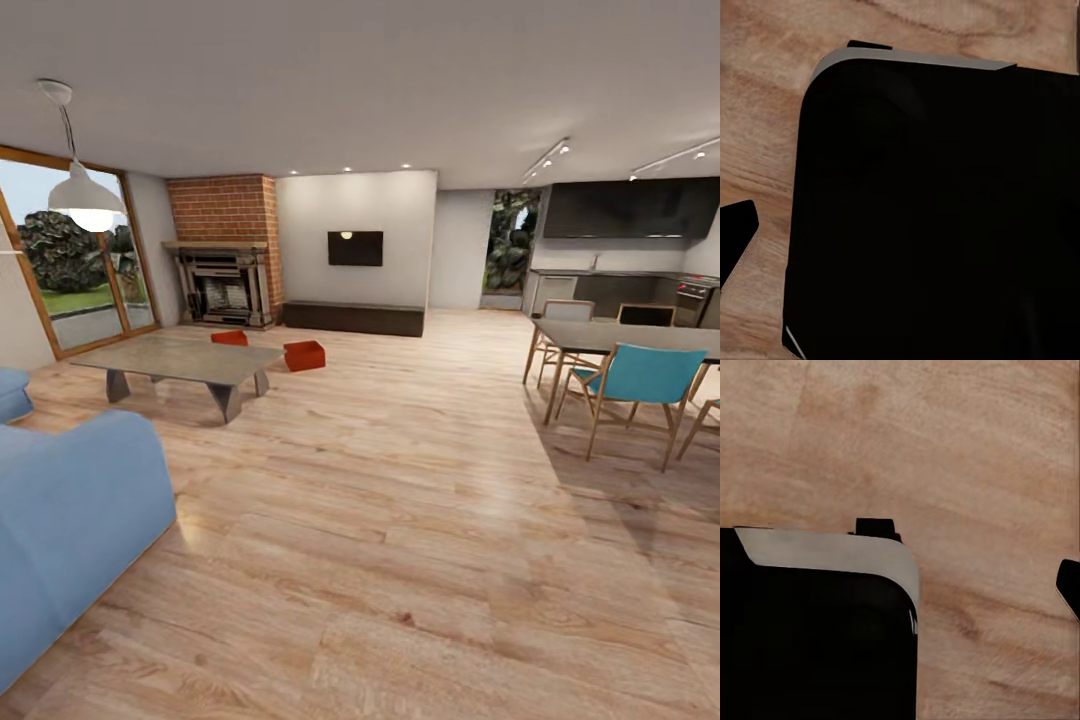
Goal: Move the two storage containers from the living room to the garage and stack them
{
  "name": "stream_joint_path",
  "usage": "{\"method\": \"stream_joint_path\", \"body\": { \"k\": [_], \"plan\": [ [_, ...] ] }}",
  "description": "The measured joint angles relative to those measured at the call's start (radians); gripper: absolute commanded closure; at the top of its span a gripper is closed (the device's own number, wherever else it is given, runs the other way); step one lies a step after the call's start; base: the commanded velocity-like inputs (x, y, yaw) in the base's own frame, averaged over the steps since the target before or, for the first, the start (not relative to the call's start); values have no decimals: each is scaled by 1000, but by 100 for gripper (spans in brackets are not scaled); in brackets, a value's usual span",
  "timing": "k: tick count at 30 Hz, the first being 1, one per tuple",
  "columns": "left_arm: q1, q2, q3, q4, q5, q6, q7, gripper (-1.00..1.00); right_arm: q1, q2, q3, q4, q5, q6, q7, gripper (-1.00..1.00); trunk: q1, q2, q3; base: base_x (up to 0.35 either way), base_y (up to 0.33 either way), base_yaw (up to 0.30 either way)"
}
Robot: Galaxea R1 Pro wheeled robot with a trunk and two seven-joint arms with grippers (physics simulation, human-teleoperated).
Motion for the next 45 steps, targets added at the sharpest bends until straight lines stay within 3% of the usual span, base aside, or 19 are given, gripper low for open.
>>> {"method": "stream_joint_path", "body": {
  "k": [45],
  "plan": [
    [0, 0, -3, 0, -8, 4, -8, -100, 0, 6, 1, 1, 11, 3, 0, -100, 0, 0, 0, 322, 0, 0]
  ]
}}
